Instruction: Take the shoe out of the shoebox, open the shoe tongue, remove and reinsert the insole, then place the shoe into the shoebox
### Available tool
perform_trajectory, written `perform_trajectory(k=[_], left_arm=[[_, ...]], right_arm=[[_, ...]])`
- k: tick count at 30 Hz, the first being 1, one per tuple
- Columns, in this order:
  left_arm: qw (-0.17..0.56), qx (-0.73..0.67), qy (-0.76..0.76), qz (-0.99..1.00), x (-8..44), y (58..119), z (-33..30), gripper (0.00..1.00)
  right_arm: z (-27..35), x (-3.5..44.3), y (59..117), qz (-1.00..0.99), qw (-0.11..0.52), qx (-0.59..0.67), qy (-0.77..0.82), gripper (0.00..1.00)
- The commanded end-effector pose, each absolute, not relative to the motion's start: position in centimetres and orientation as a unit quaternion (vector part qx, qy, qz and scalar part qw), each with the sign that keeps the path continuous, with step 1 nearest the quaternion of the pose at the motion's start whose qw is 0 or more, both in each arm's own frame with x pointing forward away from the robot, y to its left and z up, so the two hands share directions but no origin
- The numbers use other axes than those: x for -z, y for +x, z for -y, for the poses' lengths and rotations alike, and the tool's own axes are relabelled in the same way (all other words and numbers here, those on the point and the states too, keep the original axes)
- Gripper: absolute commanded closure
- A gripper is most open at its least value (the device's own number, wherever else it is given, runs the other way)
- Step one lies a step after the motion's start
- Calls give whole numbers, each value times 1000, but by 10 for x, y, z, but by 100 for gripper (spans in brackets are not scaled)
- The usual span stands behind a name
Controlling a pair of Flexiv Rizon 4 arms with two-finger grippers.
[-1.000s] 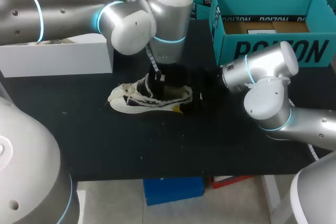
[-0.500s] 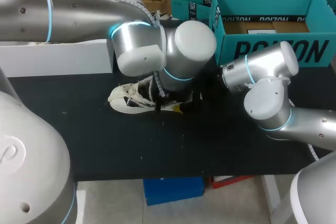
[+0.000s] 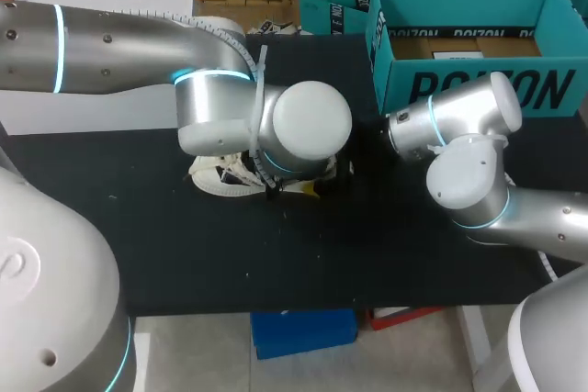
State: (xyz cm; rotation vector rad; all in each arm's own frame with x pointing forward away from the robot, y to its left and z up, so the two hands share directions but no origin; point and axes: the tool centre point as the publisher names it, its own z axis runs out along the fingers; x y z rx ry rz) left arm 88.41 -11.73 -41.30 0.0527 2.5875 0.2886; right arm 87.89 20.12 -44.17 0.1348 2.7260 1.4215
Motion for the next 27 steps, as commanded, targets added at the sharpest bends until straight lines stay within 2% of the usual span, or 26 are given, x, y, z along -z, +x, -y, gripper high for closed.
perform_trajectory(k=[1,3,4,5,6,17,27], left_arm=[[283,-89,29,-954,431,898,108,62],[273,-83,35,-958,432,900,109,66],[273,-83,35,-958,433,900,109,75],[265,-78,38,-960,432,900,110,89],[255,-69,40,-964,431,899,110,100],[209,-25,45,-977,391,870,111,100],[129,28,49,-990,366,860,108,100]], right_arm=[[-200,444,879,-886,32,-461,44,100],[-200,444,879,-886,32,-461,44,100],[-200,444,879,-886,32,-461,44,100],[-200,444,879,-886,32,-461,44,100],[-200,444,879,-886,32,-461,44,100],[-200,444,879,-886,32,-461,44,100],[-200,444,879,-886,32,-461,44,100]])
